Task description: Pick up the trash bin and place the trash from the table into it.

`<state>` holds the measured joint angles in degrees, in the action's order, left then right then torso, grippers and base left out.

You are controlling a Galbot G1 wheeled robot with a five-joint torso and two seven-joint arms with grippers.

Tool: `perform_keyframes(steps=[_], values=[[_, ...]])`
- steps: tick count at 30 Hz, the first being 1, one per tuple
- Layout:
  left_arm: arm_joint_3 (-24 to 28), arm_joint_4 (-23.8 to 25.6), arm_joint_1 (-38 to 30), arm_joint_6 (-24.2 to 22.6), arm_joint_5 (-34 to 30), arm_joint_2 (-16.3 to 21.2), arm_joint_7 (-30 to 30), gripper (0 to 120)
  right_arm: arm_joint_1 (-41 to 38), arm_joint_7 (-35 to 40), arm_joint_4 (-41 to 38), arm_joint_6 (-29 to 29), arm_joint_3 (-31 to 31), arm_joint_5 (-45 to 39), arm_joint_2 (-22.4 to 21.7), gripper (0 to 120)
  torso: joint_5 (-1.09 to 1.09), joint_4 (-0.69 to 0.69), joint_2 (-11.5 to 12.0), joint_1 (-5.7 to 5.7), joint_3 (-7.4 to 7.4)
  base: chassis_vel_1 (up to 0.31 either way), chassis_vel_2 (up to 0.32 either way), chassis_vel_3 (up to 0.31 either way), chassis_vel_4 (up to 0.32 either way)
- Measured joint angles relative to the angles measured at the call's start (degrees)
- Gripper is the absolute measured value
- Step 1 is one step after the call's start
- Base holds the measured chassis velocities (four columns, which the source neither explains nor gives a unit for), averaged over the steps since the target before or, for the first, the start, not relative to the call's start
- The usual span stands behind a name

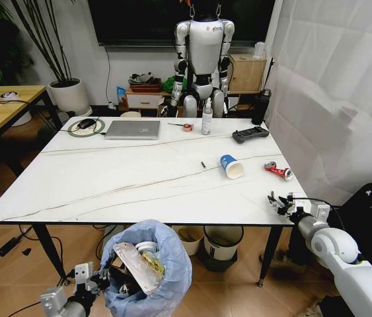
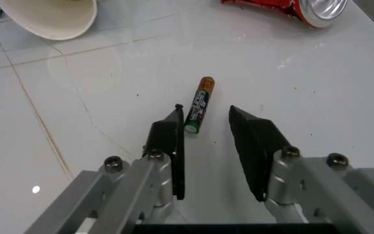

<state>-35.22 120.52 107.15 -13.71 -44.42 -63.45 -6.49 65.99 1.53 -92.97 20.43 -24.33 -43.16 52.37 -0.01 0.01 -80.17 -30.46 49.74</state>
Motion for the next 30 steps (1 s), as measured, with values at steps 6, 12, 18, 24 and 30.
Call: perform_keyframes(steps=[6, 12, 18, 24, 30], values=[[0.0, 0.0, -0.2, 0.0, -0.2, 0.1, 0.0, 0, 0.4, -0.1, -0.2, -0.1, 0.2, 1.1, -0.3, 2, 0.0, 0.0, 0.0, 0.0, 0.0, 0.0, 0.0, 0.0, 0.0], [0.0, -0.1, -0.4, 0.0, -0.3, 0.3, 0.0, 0, 0.6, -0.1, -0.7, -0.1, 0.6, 1.7, -0.5, 0, 0.0, 0.0, 0.0, 0.0, 0.0, 0.0, 0.0, 0.0, 0.0], [0.1, -0.1, -0.8, 0.0, -0.5, 0.4, 0.0, 0, 0.7, -1.3, -4.2, -1.9, 1.3, -0.8, -1.0, 0, 0.03, 0.0, 0.0, 0.0, 0.01, 0.0, 0.0, 0.0, 0.0], [0.2, 0.8, -1.4, -0.3, -1.2, 0.8, -0.6, 0, 1.2, -7.5, -16.3, -9.2, 8.5, -9.8, -3.8, 0, -0.01, 0.0, 0.0, 0.0, 0.0, 0.0, 0.0, 0.0, 0.0], [0.0, 1.7, -1.9, -0.8, -2.0, 1.1, -1.3, 0, -2.6, -15.7, -23.6, -17.9, 23.5, -12.9, -8.4, 0, -0.02, 0.01, 0.0, 0.0, 0.0, 0.0, 0.0, 0.0, 0.0]])
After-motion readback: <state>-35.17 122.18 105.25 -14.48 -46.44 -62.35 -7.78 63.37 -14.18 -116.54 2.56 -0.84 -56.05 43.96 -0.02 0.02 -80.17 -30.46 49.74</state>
